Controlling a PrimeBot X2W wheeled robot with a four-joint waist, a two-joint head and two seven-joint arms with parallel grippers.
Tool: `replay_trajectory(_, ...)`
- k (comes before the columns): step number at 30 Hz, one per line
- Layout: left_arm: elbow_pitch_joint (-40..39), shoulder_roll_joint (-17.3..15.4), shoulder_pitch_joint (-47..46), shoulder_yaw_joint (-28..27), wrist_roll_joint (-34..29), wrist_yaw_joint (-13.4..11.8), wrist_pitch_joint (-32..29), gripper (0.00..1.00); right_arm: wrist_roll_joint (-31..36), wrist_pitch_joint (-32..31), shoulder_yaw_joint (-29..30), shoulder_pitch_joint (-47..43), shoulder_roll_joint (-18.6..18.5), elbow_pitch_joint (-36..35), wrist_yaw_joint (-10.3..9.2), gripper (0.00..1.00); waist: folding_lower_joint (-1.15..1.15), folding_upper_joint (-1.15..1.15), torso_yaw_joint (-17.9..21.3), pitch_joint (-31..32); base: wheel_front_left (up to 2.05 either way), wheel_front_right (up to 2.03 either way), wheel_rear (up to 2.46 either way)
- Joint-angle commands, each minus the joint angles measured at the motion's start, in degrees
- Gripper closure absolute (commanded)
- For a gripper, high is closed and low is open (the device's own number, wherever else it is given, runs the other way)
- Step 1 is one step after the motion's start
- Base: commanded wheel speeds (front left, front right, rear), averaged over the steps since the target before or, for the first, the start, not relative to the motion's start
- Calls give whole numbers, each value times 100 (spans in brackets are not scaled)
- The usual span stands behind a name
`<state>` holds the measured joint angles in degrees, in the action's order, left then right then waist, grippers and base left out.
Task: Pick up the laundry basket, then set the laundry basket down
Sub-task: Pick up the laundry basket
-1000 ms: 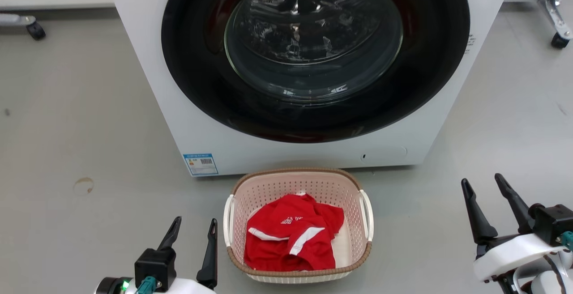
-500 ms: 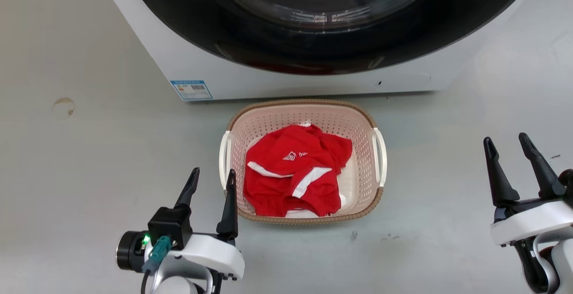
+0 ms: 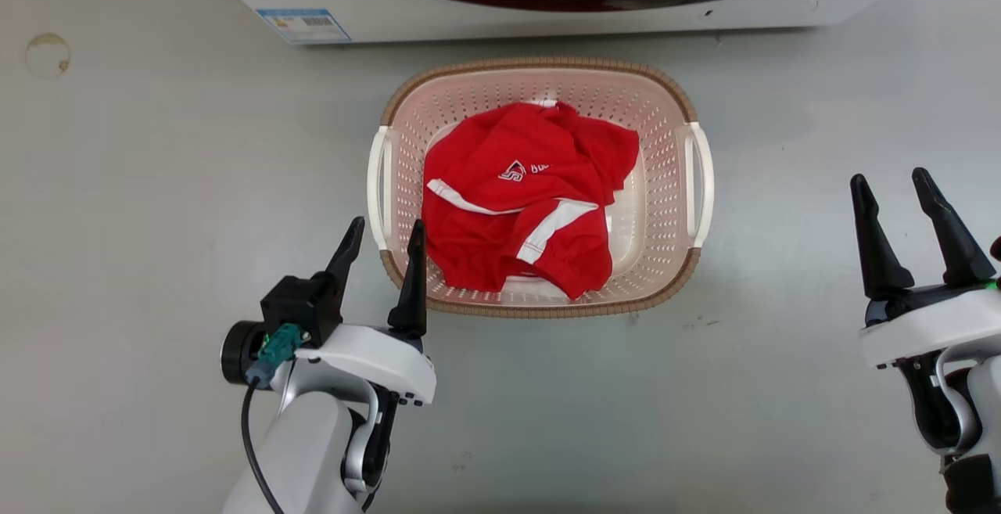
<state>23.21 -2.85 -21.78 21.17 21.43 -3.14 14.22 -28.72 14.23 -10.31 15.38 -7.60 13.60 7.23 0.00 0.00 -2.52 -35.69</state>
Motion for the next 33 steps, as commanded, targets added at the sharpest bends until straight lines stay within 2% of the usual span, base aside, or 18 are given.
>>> replay_trajectory(1,-11,-34,-143,-182,102,102,65,0,-45,77,-140,63,-149,-13,25,0,0,0,-39,-310,0,0,0)
replay_trajectory(12,625,-5,-842,-432,366,694,76,0,-529,77,-694,699,-223,556,25,0,0,0,-181,-830,0,0,0)
replay_trajectory(22,1358,-4,-1346,-371,564,923,77,0,-959,77,-1354,1177,-194,1017,25,0,0,0,-277,-1076,0,0,0)
replay_trajectory(33,2259,-3,-1915,-519,624,1047,77,0,-1551,77,-1981,1781,-212,1575,25,0,0,0,-299,-1393,0,0,0)
